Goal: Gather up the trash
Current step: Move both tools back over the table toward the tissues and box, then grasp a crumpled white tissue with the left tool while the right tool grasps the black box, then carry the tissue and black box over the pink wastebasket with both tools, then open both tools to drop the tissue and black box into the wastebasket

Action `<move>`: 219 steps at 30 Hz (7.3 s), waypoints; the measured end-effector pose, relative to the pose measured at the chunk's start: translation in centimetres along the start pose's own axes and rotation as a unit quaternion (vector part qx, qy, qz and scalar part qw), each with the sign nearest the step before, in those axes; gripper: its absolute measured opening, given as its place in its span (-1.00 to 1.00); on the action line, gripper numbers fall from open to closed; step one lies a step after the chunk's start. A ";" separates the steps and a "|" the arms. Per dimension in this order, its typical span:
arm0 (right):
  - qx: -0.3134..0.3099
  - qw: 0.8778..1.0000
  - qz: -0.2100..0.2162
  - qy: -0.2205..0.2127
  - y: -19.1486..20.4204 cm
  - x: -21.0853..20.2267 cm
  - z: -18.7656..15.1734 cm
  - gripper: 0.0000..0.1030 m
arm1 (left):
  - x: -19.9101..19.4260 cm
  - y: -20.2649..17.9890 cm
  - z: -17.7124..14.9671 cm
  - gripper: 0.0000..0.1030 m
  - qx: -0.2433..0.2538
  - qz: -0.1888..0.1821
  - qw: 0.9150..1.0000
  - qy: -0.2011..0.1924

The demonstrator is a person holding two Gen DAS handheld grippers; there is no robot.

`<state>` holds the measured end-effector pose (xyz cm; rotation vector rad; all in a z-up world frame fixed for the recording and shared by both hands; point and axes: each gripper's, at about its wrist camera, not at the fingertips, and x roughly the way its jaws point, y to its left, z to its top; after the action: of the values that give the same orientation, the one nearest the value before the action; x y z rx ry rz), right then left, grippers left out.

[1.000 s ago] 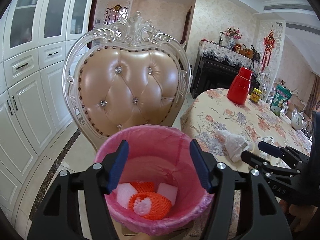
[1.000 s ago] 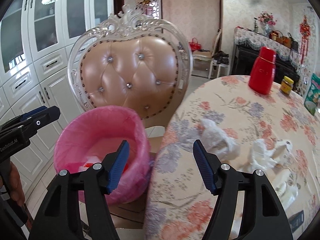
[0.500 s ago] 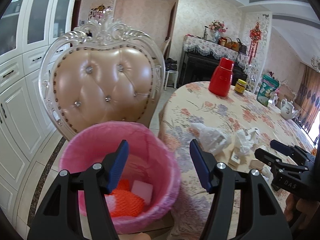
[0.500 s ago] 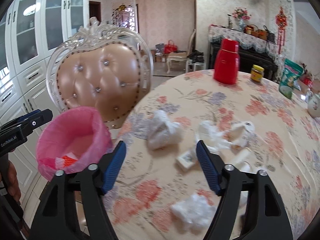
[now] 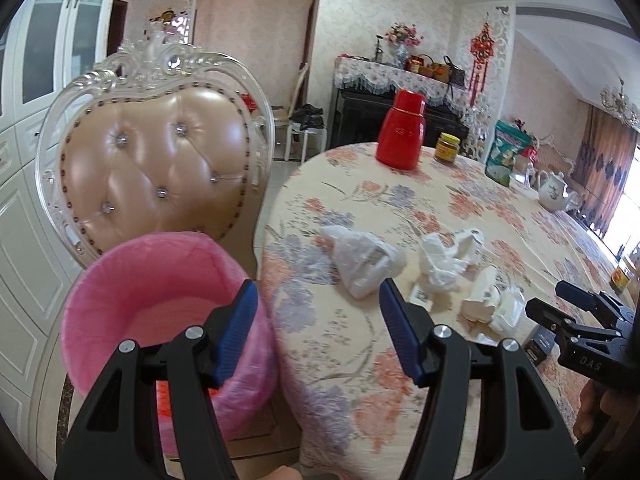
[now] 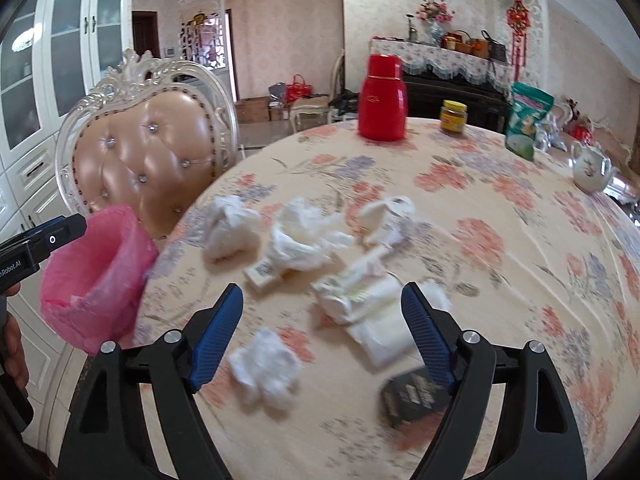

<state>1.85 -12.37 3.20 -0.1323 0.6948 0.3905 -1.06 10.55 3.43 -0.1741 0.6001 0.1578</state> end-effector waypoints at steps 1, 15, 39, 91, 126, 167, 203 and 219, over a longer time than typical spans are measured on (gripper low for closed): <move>0.002 1.000 -0.002 0.001 -0.5 -0.1 -0.2 0.51 | 0.2 -0.6 -0.1 0.19 0.002 -0.003 1.000 0.002; 0.011 0.999 -0.018 0.026 -6.0 -0.5 -3.4 0.65 | 2.5 -8.0 -2.3 0.19 0.041 -0.046 0.997 0.036; 0.025 0.998 -0.014 0.052 -10.3 -0.3 -5.9 0.65 | 7.9 -15.6 -7.2 0.18 0.076 -0.099 0.982 0.140; 0.015 0.999 -0.014 0.040 -7.9 -0.5 -3.8 0.56 | 4.8 -13.1 -4.2 -0.62 0.067 -0.107 0.988 0.090; 0.029 0.999 -0.018 0.029 -7.4 -1.3 -3.4 0.56 | 6.5 -12.5 -5.9 -0.67 0.080 -0.088 0.983 0.142; -0.068 0.995 0.072 -0.004 11.8 2.4 5.3 0.56 | 0.4 9.2 1.8 -0.67 -0.031 0.030 0.998 0.039; -0.131 0.981 0.143 0.017 24.9 7.3 7.5 0.56 | -1.0 19.5 3.5 -0.67 -0.072 0.090 0.993 0.033; -0.151 0.975 0.159 0.035 27.8 9.2 7.2 0.57 | -0.9 20.7 3.9 -0.58 -0.083 0.083 0.993 0.034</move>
<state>1.64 17.76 3.01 -0.3257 0.7246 0.8022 -3.75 31.42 4.67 -0.2920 0.6703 0.3640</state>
